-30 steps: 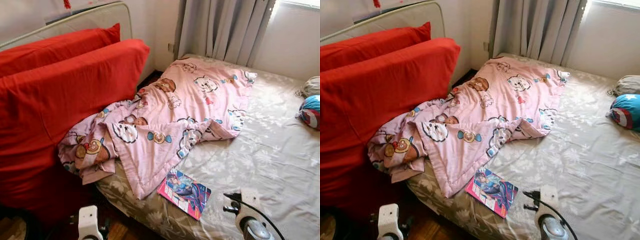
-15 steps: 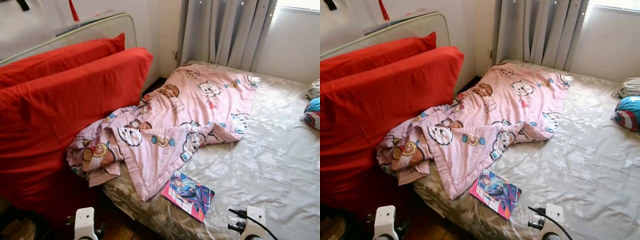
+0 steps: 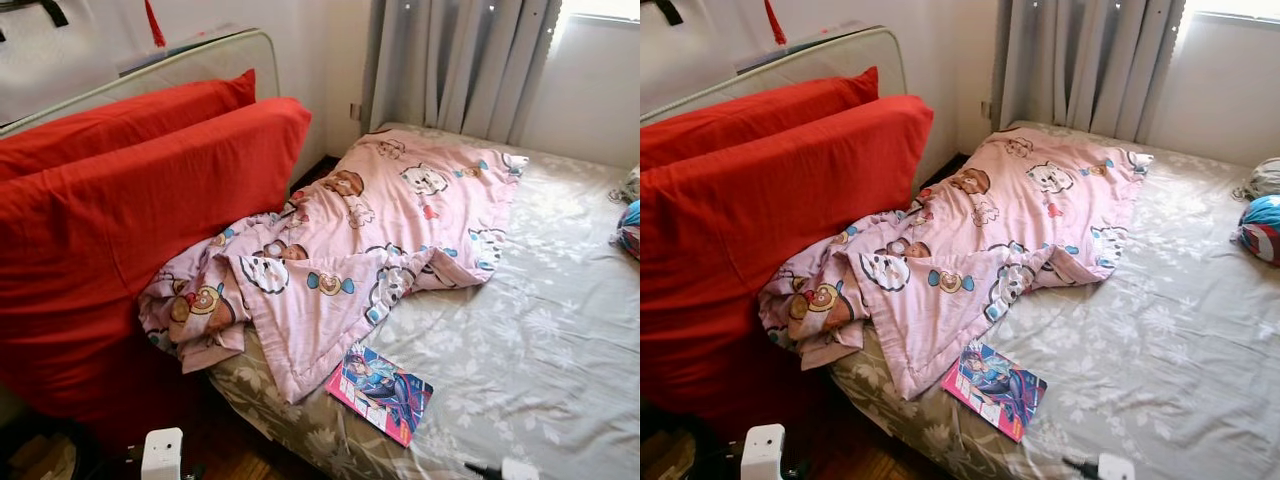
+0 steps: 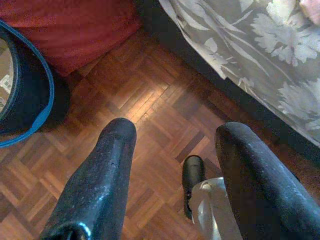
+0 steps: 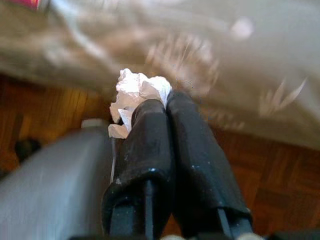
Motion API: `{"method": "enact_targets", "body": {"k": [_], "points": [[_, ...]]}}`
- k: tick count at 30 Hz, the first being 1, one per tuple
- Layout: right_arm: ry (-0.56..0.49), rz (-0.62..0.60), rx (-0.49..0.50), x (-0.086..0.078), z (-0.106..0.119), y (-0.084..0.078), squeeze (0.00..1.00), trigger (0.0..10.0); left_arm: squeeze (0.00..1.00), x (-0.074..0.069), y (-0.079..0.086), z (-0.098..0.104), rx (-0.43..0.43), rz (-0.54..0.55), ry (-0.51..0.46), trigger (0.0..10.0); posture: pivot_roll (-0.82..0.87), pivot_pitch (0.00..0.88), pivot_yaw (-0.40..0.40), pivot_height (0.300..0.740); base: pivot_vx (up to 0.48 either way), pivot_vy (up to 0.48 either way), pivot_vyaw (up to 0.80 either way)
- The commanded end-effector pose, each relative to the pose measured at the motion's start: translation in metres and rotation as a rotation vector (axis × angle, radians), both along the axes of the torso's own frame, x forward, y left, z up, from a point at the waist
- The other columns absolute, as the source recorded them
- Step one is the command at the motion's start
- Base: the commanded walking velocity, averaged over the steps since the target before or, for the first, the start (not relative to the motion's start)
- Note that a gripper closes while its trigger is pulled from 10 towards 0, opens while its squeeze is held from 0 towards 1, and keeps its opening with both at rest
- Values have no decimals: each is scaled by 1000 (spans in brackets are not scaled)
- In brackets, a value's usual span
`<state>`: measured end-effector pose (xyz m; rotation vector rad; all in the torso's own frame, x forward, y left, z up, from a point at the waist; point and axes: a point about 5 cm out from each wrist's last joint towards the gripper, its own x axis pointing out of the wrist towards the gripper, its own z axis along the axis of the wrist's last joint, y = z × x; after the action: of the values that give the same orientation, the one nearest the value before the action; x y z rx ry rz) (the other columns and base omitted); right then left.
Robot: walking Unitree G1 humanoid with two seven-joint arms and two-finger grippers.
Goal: Clean up the room
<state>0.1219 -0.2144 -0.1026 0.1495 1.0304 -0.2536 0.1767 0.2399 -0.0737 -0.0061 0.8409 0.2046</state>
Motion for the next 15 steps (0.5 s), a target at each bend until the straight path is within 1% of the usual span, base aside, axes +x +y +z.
{"method": "enact_targets", "body": {"k": [1, 4, 8, 11, 15], "points": [[-28, 18, -6, 5, 2, -1, 0, 10000, 0, -6, 1, -3, -4, 15, 31, 10000, -54, 0, -10, 740, 0, 0, 0], [-33, 10, -10, 4, 3, -3, 0, 10000, 0, -14, 1, -7, -9, 12, 62, 10000, -38, 0, 4, 740, 0, 0, 0], [-38, -11, -14, 3, 3, -7, 0, 10000, 0, -19, 2, -9, -13, 10, 79, 10000, -24, 0, 6, 740, 0, 0, 0], [-34, -22, -13, 1, 2, -7, 0, 10000, 0, -22, 6, -9, -11, 16, 84, 10000, -22, 0, 3, 740, 0, 0, 0], [-35, 25, -11, 3, 3, -6, 0, 10000, 0, -28, 18, -8, -5, 33, 89, 10000, -12, 0, 0, 740, 0, 0, 0]]}}
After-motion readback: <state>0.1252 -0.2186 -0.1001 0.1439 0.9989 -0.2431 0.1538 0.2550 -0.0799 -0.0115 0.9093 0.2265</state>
